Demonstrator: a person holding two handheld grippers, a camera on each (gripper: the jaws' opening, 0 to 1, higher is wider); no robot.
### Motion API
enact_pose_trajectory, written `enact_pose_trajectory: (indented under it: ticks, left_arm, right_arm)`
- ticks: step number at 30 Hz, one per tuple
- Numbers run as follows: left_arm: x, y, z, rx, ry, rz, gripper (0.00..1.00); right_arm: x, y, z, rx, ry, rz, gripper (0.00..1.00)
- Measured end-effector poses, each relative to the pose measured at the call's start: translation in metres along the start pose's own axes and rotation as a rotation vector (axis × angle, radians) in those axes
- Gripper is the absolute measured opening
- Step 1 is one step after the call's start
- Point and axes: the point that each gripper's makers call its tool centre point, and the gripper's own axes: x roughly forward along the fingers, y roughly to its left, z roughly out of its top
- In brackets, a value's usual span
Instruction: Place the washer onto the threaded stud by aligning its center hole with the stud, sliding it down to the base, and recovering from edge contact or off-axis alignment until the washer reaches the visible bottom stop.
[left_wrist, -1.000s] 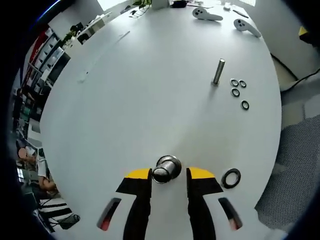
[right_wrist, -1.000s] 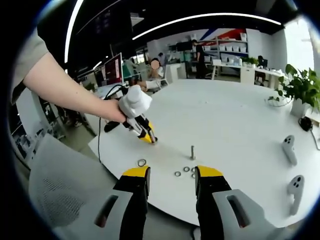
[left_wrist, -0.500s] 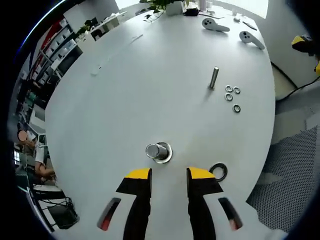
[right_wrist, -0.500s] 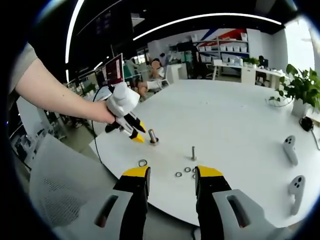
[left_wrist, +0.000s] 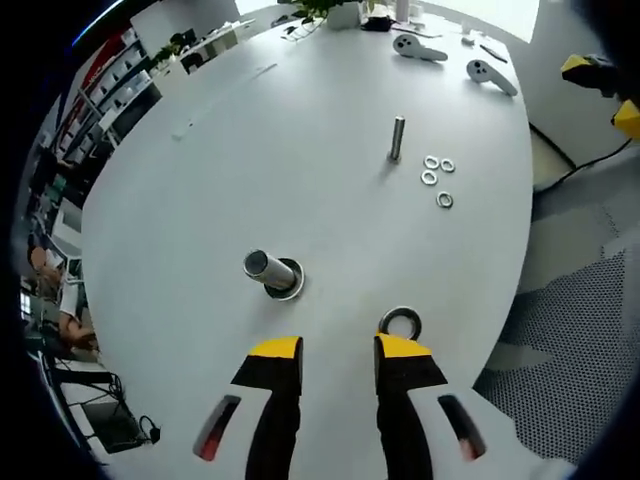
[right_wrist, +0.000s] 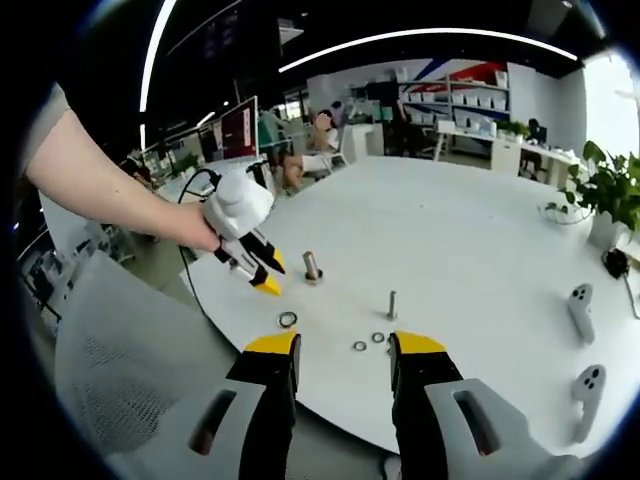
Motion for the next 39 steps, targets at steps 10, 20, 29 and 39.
enact_pose_trajectory:
  ticks: [10, 20, 29, 39]
  left_arm:
    - [0.014, -0.025, -0.003, 0.001, 0.012, -0.041, 0.27]
    - [0.029, -0.042, -0.008, 0.041, 0.069, -0.067, 0.27]
    - [0.035, -0.045, -0.007, 0.01, 0.082, -0.076, 0.25]
    - [0.035, -0.044, -0.008, 0.017, 0.1, -0.072, 0.21]
  right_arm:
    - [0.0, -0.001, 0.0, 0.01, 0.001, 0.001, 0.38]
    - [0.001, 0.002, -0.002, 0.005, 0.011, 0.015, 0.38]
    - [0.001, 0.002, -0.002, 0.004, 0.013, 0.018, 0.37]
    - [0.002, 0.003, -0.003, 0.008, 0.014, 0.024, 0.37]
